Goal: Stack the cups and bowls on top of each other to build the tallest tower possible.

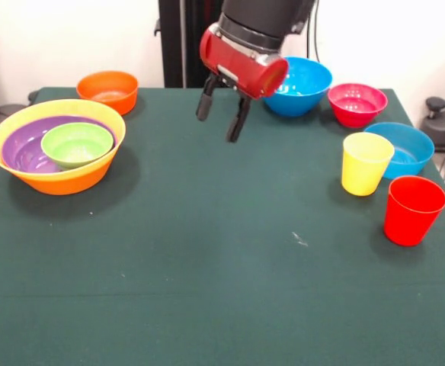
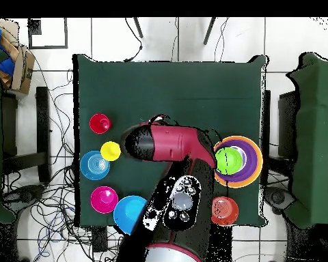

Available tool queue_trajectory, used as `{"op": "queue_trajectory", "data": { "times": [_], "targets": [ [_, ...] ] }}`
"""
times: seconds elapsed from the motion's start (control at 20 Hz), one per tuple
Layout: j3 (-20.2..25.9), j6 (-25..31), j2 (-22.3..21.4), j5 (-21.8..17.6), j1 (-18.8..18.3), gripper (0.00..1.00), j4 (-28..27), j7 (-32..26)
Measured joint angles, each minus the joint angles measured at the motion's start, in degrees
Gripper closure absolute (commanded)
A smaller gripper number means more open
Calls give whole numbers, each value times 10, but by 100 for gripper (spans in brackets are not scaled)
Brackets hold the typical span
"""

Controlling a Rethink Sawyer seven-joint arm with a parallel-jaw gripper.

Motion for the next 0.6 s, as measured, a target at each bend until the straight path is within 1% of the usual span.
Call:
{"op": "queue_trajectory", "data": {
  "times": [0.15,0.35,0.6],
  "targets": [
    [-27,27,35,24,21,0,-46,14],
    [-46,45,59,40,34,0,-79,21],
    [-66,52,82,60,44,0,-109,22]
  ]
}}
